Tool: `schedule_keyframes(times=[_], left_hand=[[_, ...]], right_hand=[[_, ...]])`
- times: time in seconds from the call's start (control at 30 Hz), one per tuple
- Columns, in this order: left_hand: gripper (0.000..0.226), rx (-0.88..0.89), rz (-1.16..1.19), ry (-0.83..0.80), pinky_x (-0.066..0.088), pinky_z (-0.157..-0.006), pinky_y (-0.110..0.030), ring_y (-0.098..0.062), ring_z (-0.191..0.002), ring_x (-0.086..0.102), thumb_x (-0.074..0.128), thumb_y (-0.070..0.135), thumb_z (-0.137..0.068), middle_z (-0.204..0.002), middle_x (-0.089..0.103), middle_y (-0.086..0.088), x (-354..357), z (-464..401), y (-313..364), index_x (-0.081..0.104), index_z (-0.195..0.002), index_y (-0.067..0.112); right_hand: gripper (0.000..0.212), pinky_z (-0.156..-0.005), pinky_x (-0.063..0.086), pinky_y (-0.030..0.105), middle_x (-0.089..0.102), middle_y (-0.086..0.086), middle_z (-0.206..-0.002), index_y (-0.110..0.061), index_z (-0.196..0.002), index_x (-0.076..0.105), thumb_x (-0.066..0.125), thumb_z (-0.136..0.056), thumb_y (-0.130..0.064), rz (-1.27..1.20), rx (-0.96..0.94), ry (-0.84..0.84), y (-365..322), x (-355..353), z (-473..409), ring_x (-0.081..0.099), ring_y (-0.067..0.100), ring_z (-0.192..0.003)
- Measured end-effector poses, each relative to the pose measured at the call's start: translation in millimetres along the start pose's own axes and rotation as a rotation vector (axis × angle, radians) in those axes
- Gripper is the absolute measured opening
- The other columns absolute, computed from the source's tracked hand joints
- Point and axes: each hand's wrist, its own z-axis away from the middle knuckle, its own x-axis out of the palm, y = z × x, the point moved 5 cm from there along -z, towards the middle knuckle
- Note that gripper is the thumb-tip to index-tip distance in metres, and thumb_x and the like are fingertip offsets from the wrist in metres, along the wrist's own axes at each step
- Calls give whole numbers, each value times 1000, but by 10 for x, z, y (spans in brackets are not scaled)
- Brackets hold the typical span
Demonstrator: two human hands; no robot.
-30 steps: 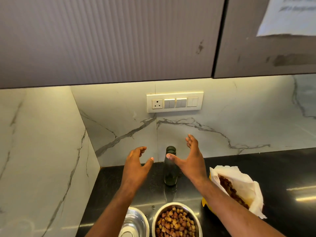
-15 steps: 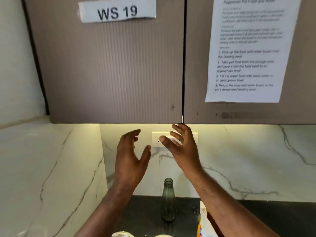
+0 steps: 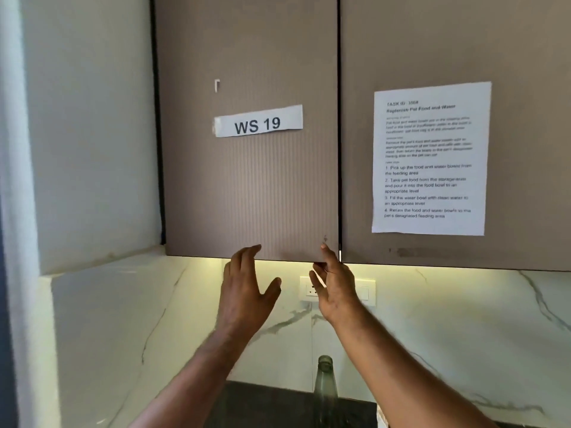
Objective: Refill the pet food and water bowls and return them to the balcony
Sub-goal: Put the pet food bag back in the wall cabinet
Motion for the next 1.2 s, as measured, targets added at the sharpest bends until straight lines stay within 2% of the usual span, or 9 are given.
schedule_keyframes(times=[0.23,0.37,0.53,0.6,0.67,0.77,0.87,1.07,1.2], left_hand=[[82,64,-39,-30,44,-111,-43,-25,-142,37,80,36,-85,-158,36,-2,-271,-60,-129,36,-153,22],[87,136,-6,-22,45,-110,-43,-25,-142,35,83,32,-82,-159,35,-2,-446,-159,-184,35,-154,23],[89,221,74,-49,45,-109,-39,-22,-144,32,84,33,-81,-159,32,1,-633,-175,-307,33,-154,27],[90,244,121,-64,45,-108,-37,-20,-145,30,84,33,-80,-160,29,4,-748,-171,-431,31,-153,31],[91,263,155,-81,46,-107,-37,-18,-146,29,84,33,-80,-161,26,7,-845,-175,-553,29,-153,35],[100,281,200,-120,46,-107,-37,-15,-148,27,86,39,-77,-164,18,13,-963,-146,-647,22,-154,40],[109,303,210,-133,44,-109,-38,-15,-152,20,88,49,-71,-166,10,16,-1050,-79,-663,17,-153,45],[125,294,230,-31,44,-113,-54,-22,-150,21,96,44,-58,-164,16,6,-1368,14,-788,17,-154,34],[120,302,259,39,42,-114,-51,-26,-149,28,88,57,-62,-163,24,-3,-1536,64,-901,21,-156,20]], right_hand=[[28,-88,52,36,62,-3,-91,-18,-98,60,81,-87,-34,160,-222,33,-119,1,319,60,10,-88],[29,-80,47,27,74,-10,-84,-14,-98,69,83,-84,-36,255,-421,88,-311,91,523,64,-2,-75],[29,-57,43,10,67,-6,-73,-11,-89,68,85,-84,-33,401,-630,203,-339,144,831,53,-4,-58],[27,-56,42,9,65,-10,-68,-12,-89,67,85,-84,-32,453,-721,232,-296,223,1006,53,-2,-58],[26,-62,45,16,67,-12,-69,-17,-91,64,85,-84,-32,508,-784,251,-240,353,1226,55,1,-60],[29,-62,46,25,70,-7,-72,-22,-92,60,82,-84,-39,575,-856,226,-154,565,1543,57,5,-60],[28,-54,40,15,63,-17,-66,-33,-86,55,72,-78,-54,661,-964,151,-100,800,1900,54,4,-56],[28,-54,43,24,59,-8,-71,-25,-80,51,70,-84,-46,830,-1156,-7,45,1273,2424,55,15,-64],[30,-53,40,24,50,-9,-67,-26,-76,45,70,-83,-41,863,-1252,-70,177,1572,2668,49,16,-63]])
